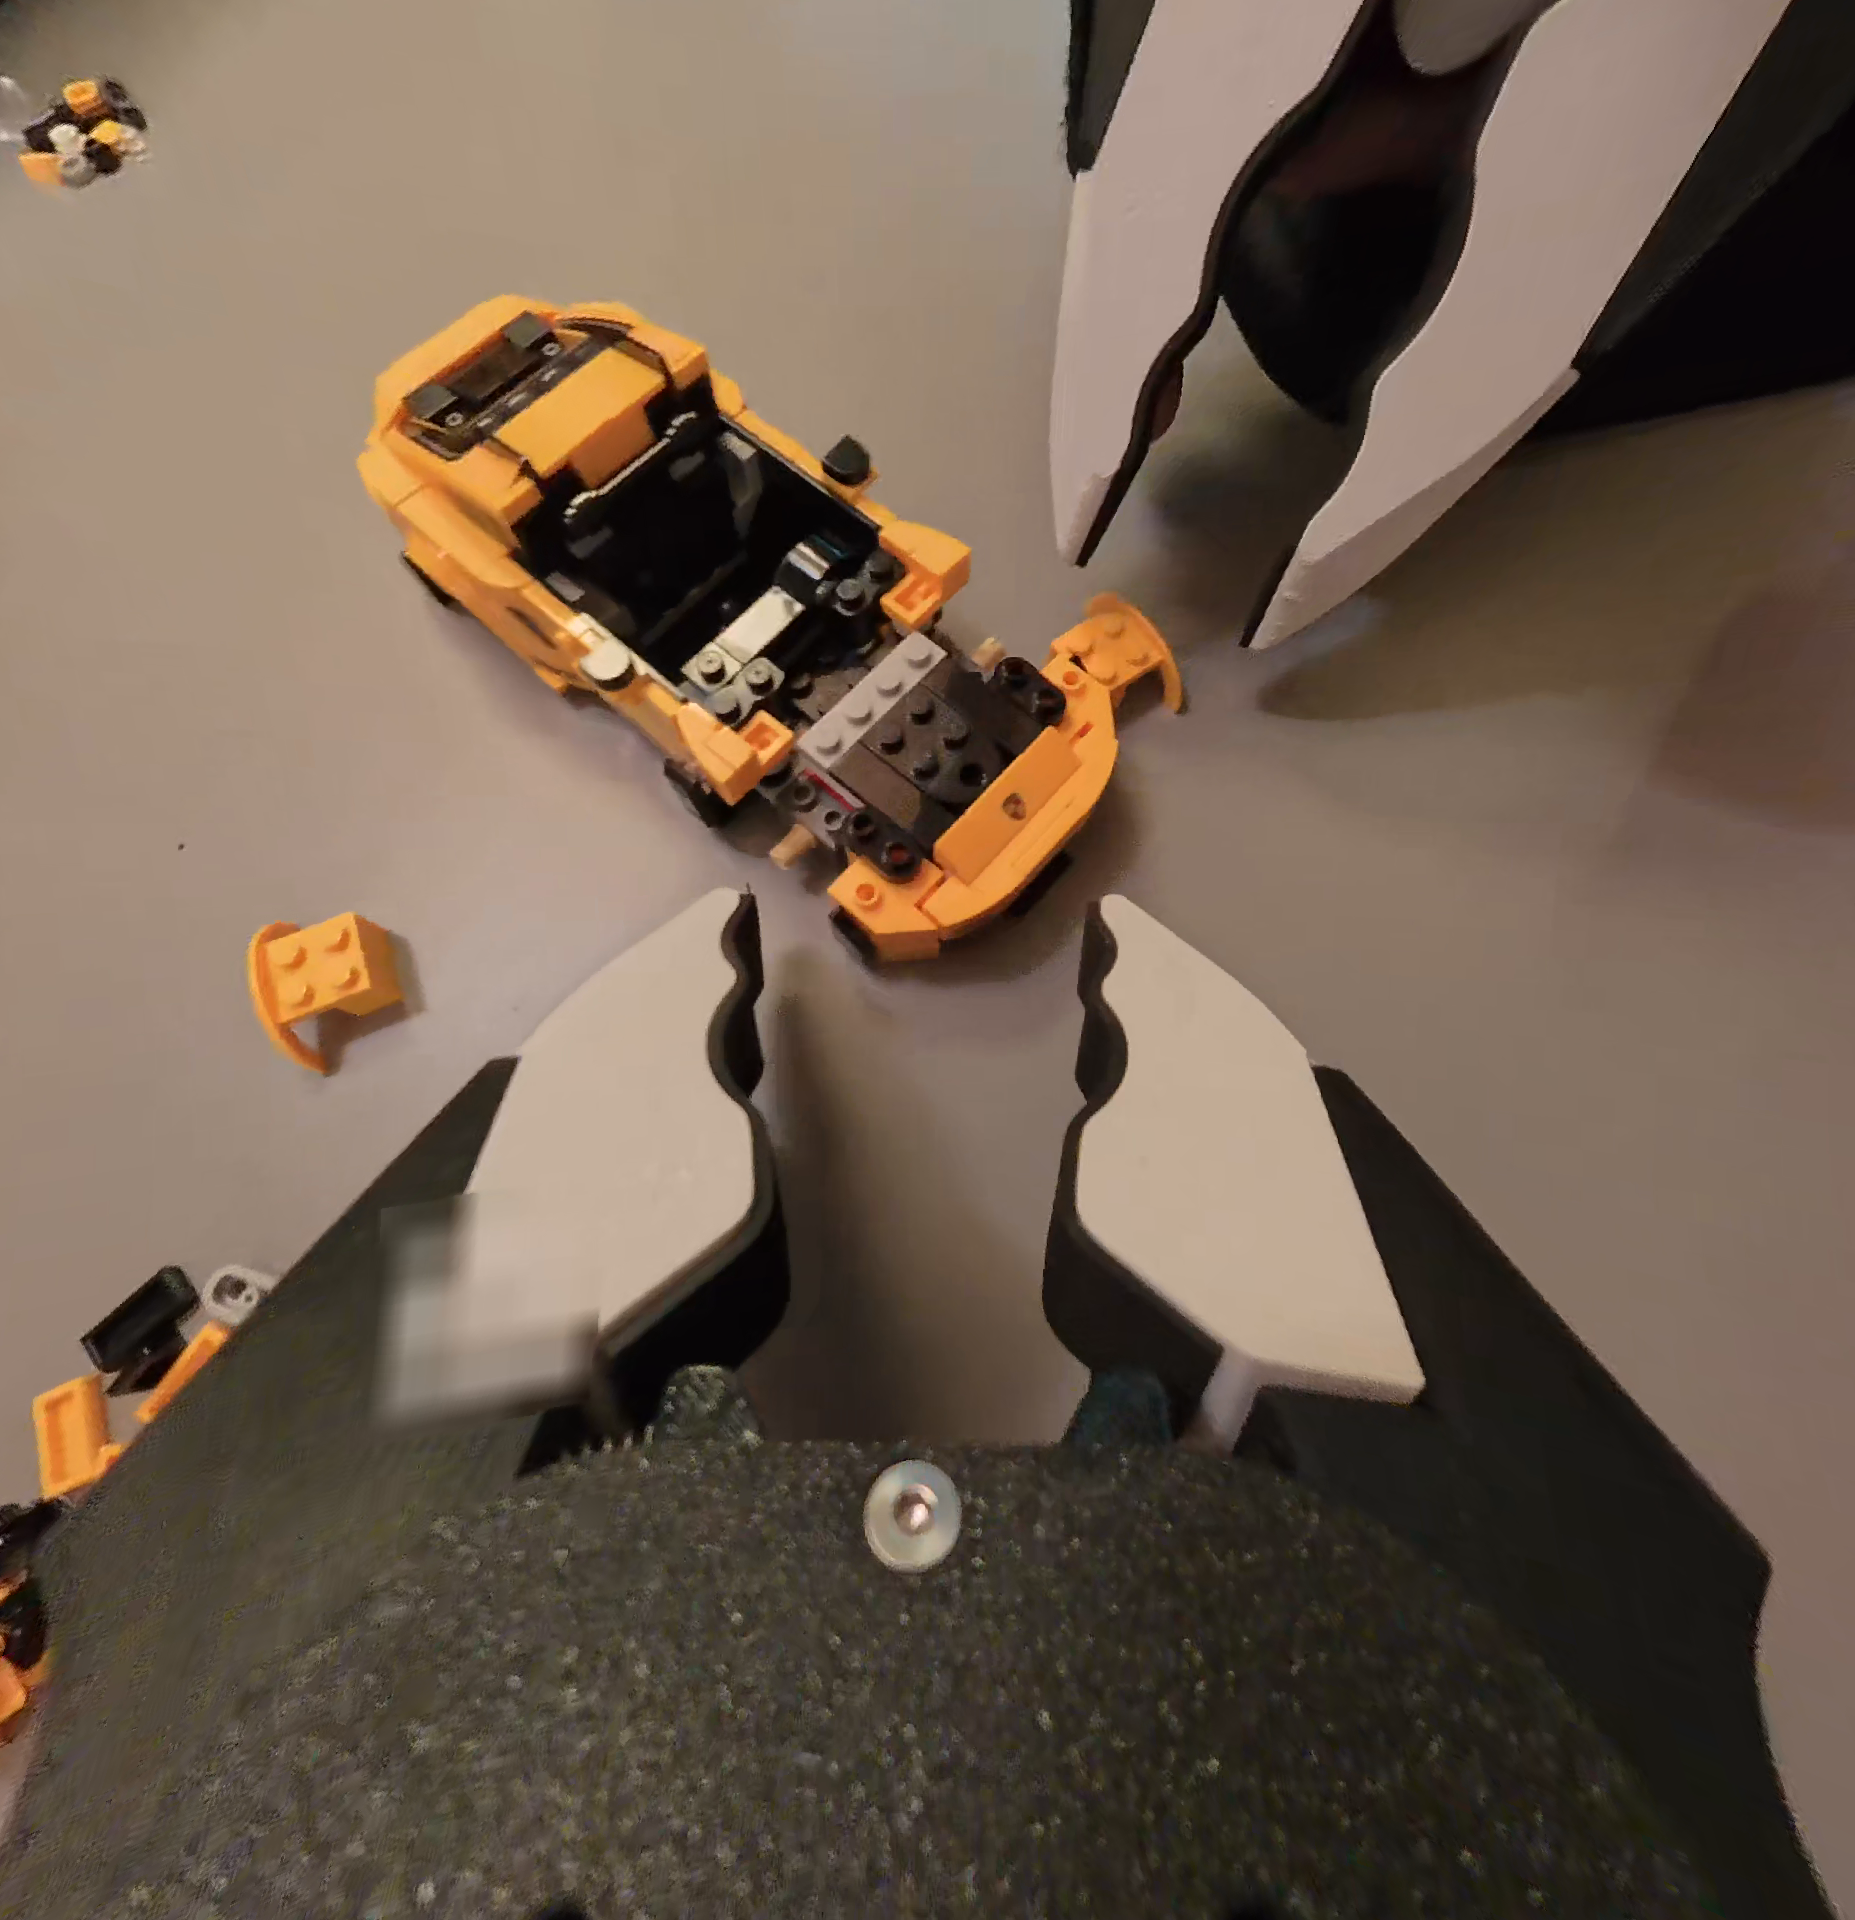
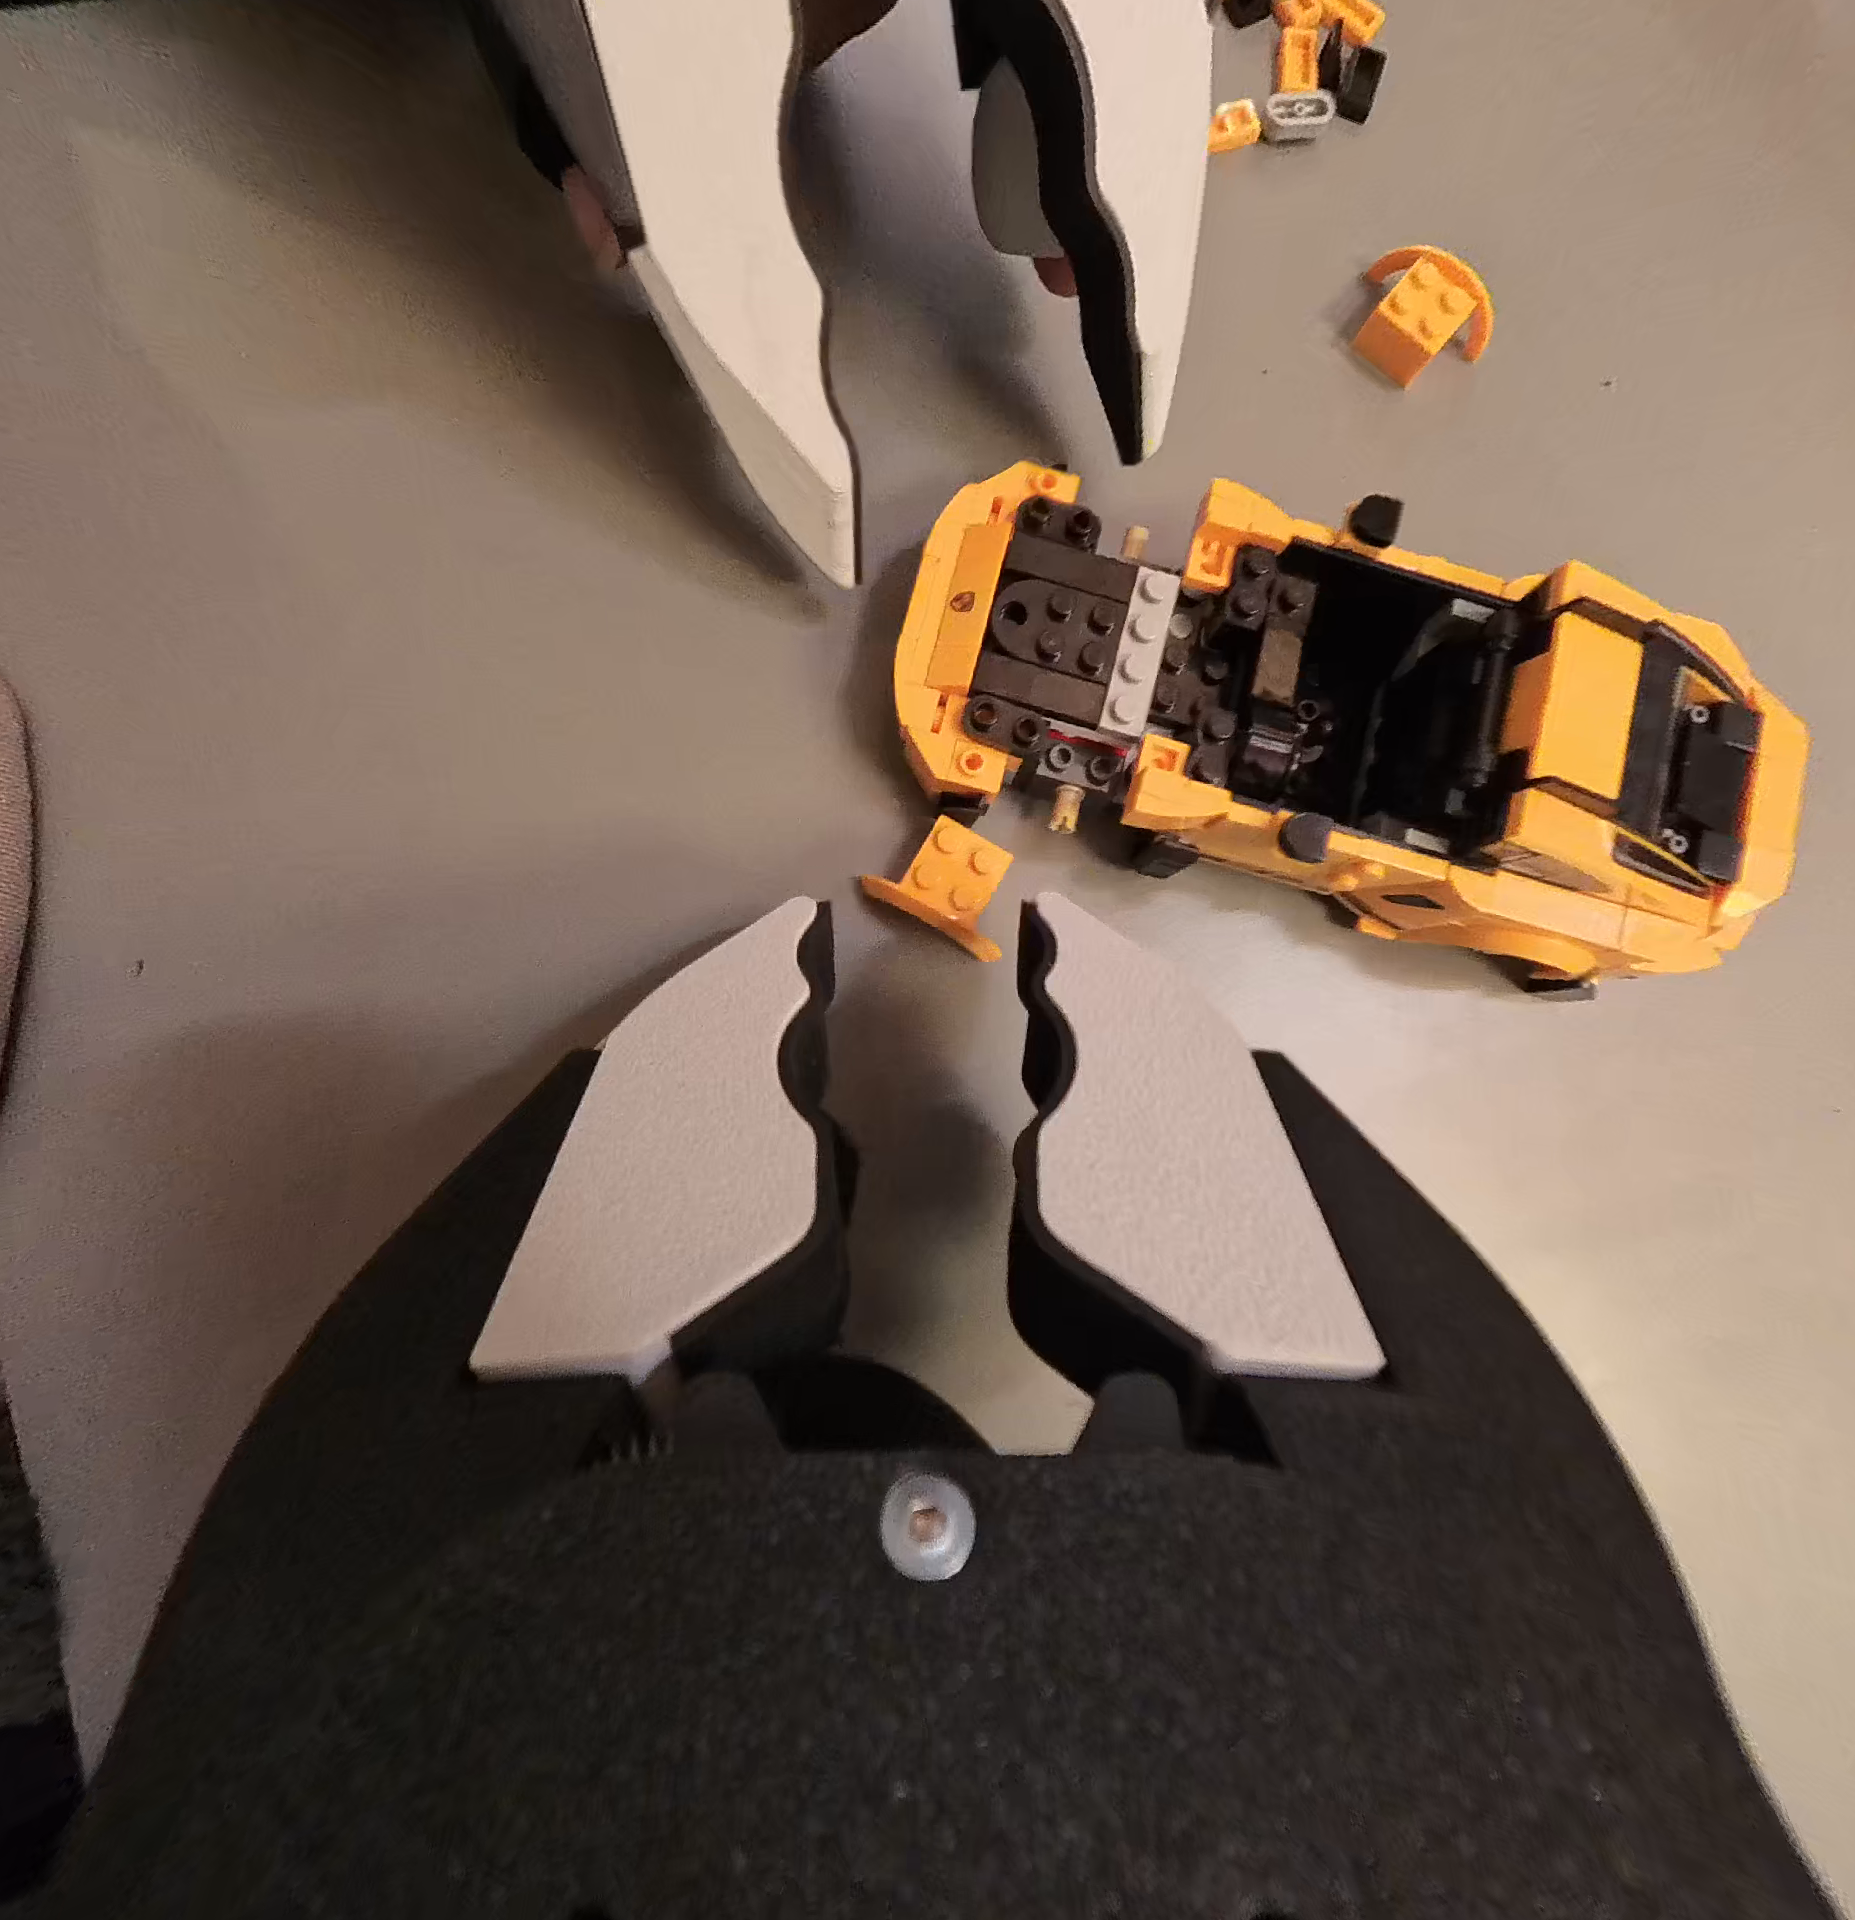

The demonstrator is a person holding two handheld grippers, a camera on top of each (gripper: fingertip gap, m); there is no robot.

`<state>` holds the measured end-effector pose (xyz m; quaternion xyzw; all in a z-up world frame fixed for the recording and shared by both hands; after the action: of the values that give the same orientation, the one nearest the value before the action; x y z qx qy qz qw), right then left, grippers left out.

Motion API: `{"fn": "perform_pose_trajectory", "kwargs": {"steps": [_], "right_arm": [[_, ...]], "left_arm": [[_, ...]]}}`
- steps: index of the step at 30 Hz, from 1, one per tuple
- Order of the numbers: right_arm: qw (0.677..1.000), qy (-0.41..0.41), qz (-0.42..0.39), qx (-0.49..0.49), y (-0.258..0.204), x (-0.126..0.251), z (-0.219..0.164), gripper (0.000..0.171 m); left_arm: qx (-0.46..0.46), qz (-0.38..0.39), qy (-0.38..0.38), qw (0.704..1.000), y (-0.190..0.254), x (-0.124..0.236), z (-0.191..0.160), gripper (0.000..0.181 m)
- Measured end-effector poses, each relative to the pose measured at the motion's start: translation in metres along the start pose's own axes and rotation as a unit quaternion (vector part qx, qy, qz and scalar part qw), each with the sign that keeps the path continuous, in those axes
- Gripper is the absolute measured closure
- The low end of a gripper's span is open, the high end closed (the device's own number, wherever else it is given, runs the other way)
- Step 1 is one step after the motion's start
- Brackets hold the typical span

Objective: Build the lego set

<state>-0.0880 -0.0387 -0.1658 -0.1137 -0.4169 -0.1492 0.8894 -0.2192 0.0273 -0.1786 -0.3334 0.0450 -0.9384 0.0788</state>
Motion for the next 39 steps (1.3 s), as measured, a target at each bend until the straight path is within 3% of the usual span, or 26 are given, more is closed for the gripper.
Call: {"fn": "perform_pose_trajectory", "kwargs": {"steps": [5, 16, 20, 39], "right_arm": [[0.998, -0.021, -0.030, -0.060, 0.003, -0.008, -0.001, 0.141], [0.984, 0.015, -0.074, -0.164, -0.002, -0.005, 0.009, 0.143], [0.986, 0.046, -0.094, -0.129, -0.002, -0.001, 0.020, 0.147], [0.996, 0.014, -0.030, -0.089, 0.005, -0.018, 0.027, 0.148]], "left_arm": [[-0.020, 0.011, -0.006, 1.000, 0.004, -0.004, 0.001, 0.119], [-0.029, 0.019, -0.012, 0.999, 0.005, -0.004, 0.000, 0.124], [-0.030, 0.019, -0.013, 0.999, 0.006, -0.003, 0.000, 0.125], [-0.045, 0.018, -0.024, 0.999, 0.014, -0.004, -0.001, 0.125]]}}
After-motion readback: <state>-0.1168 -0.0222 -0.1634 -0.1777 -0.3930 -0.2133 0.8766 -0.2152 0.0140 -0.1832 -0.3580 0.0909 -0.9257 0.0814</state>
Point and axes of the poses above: each gripper's, where its closed fingertips meet, x back along the fingers, z out of its top, y = z × x across the jaws, the point moved 6 cm from there along x, back along the fingers, and after that the axes turned 11 degrees about z, right-handed, at the moved point
